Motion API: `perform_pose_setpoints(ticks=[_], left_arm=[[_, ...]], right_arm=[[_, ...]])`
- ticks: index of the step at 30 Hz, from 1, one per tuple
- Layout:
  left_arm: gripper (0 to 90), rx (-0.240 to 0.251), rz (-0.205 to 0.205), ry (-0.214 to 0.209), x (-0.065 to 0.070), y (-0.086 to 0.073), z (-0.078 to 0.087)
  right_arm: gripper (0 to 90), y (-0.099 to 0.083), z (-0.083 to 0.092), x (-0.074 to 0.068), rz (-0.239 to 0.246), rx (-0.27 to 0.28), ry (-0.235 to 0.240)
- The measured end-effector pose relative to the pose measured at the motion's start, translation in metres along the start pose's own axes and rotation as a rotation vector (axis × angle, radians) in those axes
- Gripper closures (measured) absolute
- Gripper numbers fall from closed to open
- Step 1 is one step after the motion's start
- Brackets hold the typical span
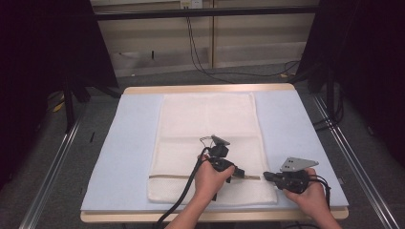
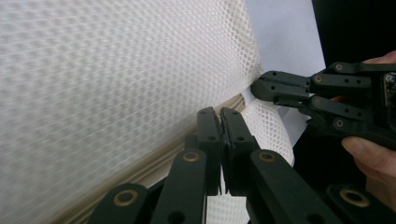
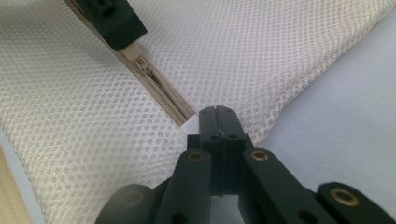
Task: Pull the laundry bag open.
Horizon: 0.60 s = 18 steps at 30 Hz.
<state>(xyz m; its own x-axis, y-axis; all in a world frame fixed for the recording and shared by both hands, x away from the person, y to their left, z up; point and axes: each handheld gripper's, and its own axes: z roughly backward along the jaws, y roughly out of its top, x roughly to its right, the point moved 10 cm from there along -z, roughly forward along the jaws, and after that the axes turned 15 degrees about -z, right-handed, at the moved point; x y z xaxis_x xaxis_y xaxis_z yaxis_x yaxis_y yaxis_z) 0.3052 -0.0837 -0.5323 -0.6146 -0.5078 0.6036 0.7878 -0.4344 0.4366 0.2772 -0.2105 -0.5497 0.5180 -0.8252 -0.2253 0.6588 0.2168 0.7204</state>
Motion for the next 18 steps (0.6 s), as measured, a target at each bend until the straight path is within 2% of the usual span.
perform_pose_setpoints(ticks=[6,13,15,18], left_arm=[[87.8,0.010,0.025,0.013,-0.013,-0.005,0.020],[87.8,0.012,0.033,0.023,-0.023,-0.011,0.037],[87.8,0.016,0.038,0.026,-0.027,-0.014,0.047],[87.8,0.012,0.036,0.016,-0.030,-0.017,0.053]], right_arm=[[90.0,0.000,0.000,0.000,-0.006,-0.002,0.007],[90.0,0.000,0.000,0.000,-0.007,0.002,0.011],[90.0,0.000,0.000,0.000,-0.007,0.003,0.011],[90.0,0.000,0.000,0.000,-0.008,0.002,0.011]])
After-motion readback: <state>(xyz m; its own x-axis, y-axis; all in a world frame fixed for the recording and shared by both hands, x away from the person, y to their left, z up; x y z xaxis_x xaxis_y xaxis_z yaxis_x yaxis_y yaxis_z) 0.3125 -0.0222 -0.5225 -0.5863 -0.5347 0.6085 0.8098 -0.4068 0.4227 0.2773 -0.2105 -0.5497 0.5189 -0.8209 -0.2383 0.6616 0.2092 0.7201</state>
